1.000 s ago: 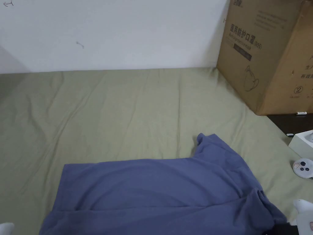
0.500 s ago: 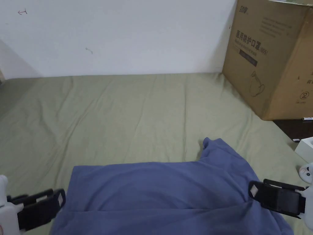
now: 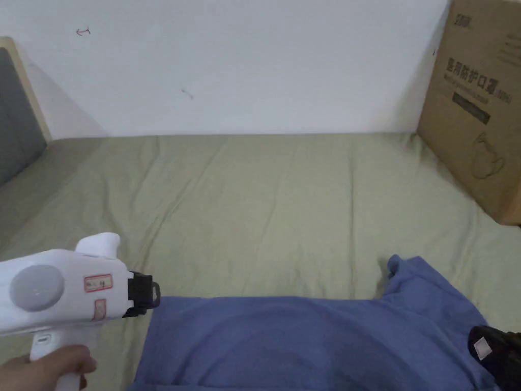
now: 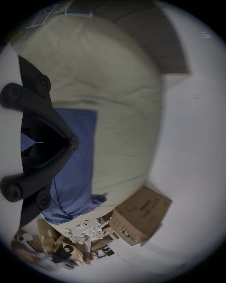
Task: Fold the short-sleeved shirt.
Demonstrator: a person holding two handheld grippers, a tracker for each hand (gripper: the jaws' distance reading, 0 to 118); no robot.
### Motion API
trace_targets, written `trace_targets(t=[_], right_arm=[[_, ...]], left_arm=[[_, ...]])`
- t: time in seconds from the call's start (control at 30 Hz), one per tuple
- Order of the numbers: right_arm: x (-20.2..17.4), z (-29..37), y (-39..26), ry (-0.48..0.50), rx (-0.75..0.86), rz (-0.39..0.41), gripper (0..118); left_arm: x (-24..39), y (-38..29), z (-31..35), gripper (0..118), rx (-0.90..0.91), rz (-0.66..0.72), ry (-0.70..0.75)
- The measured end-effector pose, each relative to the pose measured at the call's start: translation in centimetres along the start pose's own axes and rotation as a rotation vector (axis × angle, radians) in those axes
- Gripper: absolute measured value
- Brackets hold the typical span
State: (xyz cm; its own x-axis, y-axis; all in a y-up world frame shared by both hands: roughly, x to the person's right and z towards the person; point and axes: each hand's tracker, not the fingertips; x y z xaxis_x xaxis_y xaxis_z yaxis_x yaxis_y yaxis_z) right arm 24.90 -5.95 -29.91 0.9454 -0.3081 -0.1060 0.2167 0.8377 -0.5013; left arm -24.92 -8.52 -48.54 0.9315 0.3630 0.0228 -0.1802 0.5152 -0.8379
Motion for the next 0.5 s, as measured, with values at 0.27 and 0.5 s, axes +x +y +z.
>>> trace_targets(t=[0.27, 0.5], right_arm=[[1.8, -3.8, -1.4, -0.022, -0.174, -0.04, 0], [2.7, -5.7, -2.4, -0.045, -0.264, -0.048, 0]], left_arm=[[-5.2, 2.0, -14.1, 107, -0.116, -0.155, 0.213], [-4.0, 0.2, -16.5, 108, -0.047, -0.238, 0.268]])
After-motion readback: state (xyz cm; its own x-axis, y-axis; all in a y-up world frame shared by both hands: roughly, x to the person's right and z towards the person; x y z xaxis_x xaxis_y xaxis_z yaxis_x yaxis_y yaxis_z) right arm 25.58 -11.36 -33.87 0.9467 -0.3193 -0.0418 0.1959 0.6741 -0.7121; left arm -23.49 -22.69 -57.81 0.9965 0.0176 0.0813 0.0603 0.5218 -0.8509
